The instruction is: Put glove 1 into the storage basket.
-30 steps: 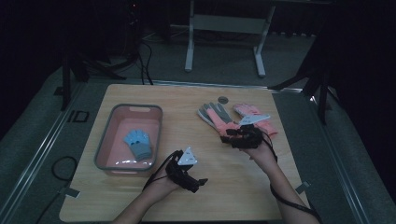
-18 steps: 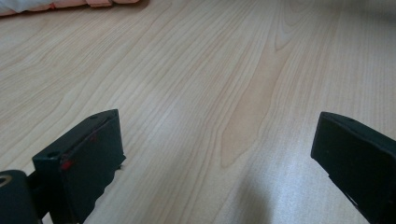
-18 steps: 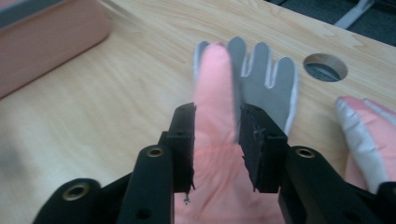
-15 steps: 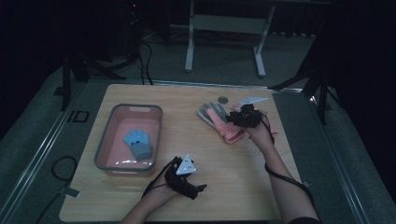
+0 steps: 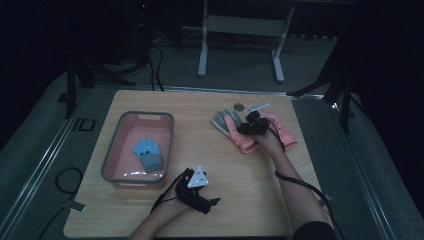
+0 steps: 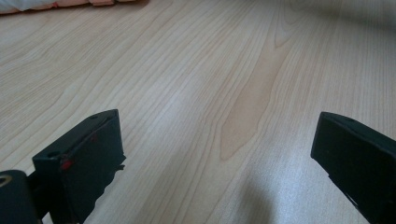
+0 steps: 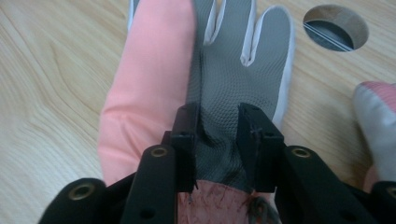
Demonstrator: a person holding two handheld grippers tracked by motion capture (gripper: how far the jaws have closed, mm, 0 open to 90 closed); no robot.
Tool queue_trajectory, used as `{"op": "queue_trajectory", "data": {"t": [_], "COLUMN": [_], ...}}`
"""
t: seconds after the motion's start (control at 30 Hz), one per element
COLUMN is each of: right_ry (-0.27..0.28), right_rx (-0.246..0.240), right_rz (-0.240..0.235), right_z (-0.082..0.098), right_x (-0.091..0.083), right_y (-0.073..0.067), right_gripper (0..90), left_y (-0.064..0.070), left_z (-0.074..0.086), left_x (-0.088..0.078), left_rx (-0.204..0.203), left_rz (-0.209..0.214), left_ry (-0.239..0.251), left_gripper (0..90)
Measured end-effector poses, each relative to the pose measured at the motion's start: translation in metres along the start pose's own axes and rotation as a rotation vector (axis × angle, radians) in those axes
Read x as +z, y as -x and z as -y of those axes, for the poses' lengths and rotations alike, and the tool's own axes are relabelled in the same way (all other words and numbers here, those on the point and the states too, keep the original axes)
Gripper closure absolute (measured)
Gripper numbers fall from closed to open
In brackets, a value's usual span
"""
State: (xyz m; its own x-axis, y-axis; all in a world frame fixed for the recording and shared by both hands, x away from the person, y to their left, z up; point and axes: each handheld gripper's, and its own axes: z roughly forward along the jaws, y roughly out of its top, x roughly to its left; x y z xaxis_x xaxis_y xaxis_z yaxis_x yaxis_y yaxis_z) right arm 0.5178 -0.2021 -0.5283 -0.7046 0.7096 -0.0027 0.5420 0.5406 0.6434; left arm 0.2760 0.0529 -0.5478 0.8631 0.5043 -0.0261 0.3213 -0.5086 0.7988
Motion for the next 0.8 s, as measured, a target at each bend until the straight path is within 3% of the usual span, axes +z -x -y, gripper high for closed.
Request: {"op": "queue_trajectory", "data": {"t": [0.13,0.17,0.2,0.23,0.3,0.37,0.4,0.53,0.6,0.7,0.8], "right_ry": [-0.002,0.003,0.013,0.018,0.018,0.019,0.035,0.107,0.121,0.168,0.184], "right_rx": [0.019,0.044,0.124,0.176,0.207,0.211,0.241,0.308,0.309,0.341,0.368], "right_rz": [0.015,0.008,-0.049,-0.070,-0.014,0.013,0.028,0.002,0.013,0.078,0.105], "right_z": [0.002,0.002,0.003,0.003,-0.001,-0.004,-0.005,-0.004,-0.003,0.004,0.012], "right_x": [0.000,-0.001,-0.002,-0.003,-0.012,-0.020,-0.027,-0.054,-0.061,-0.085,-0.098], "right_y": [-0.003,-0.004,-0.001,0.001,-0.003,-0.010,-0.014,-0.031,-0.037,-0.060,-0.076], "right_gripper": [83.7,85.7,87.0,87.6,88.4,88.6,88.6,88.5,88.5,88.5,88.5], "left_y": [0.000,0.000,0.000,0.000,0.000,0.000,0.000,-0.001,-0.002,-0.002,-0.002], "left_z": [0.000,0.000,0.000,0.001,0.001,0.001,0.001,0.001,0.001,0.002,0.002], "left_x": [0.000,0.000,0.000,0.000,0.000,-0.001,-0.001,-0.003,-0.004,-0.004,-0.005], "left_rx": [-0.004,-0.003,-0.001,0.004,0.005,0.007,0.007,0.000,-0.007,-0.009,-0.009], "left_rz": [-0.004,-0.006,-0.006,-0.007,-0.010,-0.020,-0.020,-0.029,-0.034,-0.034,-0.037], "left_ry": [0.008,0.010,0.011,0.009,0.007,0.012,0.012,0.027,0.029,0.030,0.032], "left_gripper": [2.6,2.6,2.6,2.6,2.6,2.6,2.6,2.6,2.6,2.6,2.6]}}
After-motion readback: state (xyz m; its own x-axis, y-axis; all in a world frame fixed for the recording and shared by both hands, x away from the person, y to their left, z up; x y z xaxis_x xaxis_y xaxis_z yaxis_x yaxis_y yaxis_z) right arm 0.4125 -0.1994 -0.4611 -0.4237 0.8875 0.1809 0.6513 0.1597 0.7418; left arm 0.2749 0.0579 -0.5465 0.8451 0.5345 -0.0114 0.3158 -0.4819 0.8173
